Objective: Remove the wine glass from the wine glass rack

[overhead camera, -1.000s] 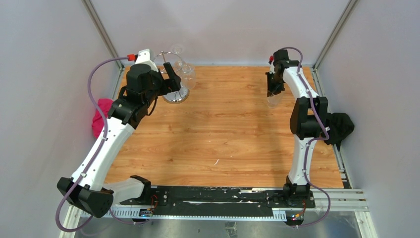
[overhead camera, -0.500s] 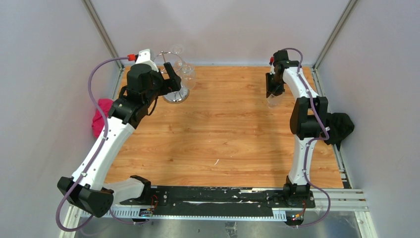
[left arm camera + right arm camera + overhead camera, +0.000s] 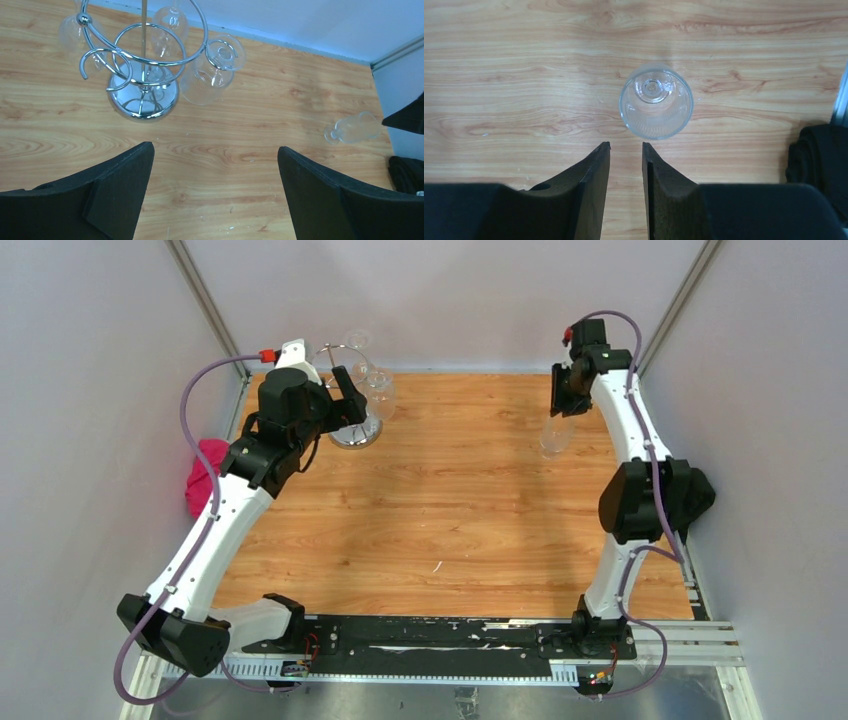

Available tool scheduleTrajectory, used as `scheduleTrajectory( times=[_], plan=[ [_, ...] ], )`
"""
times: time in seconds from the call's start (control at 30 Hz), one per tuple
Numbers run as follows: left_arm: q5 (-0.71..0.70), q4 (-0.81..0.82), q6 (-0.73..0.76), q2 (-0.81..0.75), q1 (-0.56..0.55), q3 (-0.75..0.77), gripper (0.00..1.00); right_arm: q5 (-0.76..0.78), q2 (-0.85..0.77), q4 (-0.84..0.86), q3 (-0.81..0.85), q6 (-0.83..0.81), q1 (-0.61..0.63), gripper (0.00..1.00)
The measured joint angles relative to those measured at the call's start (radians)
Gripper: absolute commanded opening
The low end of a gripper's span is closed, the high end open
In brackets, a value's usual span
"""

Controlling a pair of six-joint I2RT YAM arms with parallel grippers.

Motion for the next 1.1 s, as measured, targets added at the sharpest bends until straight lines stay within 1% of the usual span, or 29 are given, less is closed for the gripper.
scheduleTrajectory(
  times=[0.1,0.2,0.33,0.4,0.47,0.63,0.87,1.0,1.1],
  plan=[
    [0.002,0.004,-0.001,0.0,0.0,-0.005,1.0,-0.018,-0.071,0.0,0.0,0.009,0.0,0.35],
    [0.005,0.008,-0.005,0.001,0.0,-0.014,1.0,-0.084,-0.142,0.012,0.0,0.025,0.005,0.35],
    [0.011,0.014,-0.011,0.002,0.0,-0.02,1.0,-0.247,-0.194,0.078,0.0,0.066,0.026,0.34],
    [0.011,0.018,-0.011,0.002,0.0,-0.022,1.0,-0.374,-0.196,0.141,-0.004,0.108,0.049,0.34],
    [0.011,0.02,-0.012,0.002,0.0,-0.023,1.0,-0.487,-0.18,0.196,-0.006,0.15,0.073,0.35],
    [0.007,0.02,-0.011,-0.003,0.0,-0.026,1.0,-0.666,-0.097,0.31,0.008,0.241,0.136,0.35],
    [0.003,0.019,-0.011,-0.026,0.0,-0.026,1.0,-0.813,0.069,0.463,0.062,0.375,0.246,0.35],
    [0.002,0.018,-0.011,-0.035,0.0,-0.026,1.0,-0.888,0.138,0.628,0.062,0.511,0.266,0.36],
    [-0.006,0.013,-0.009,-0.041,0.0,-0.026,1.0,-0.934,0.194,0.789,0.065,0.636,0.267,0.37]
  ],
)
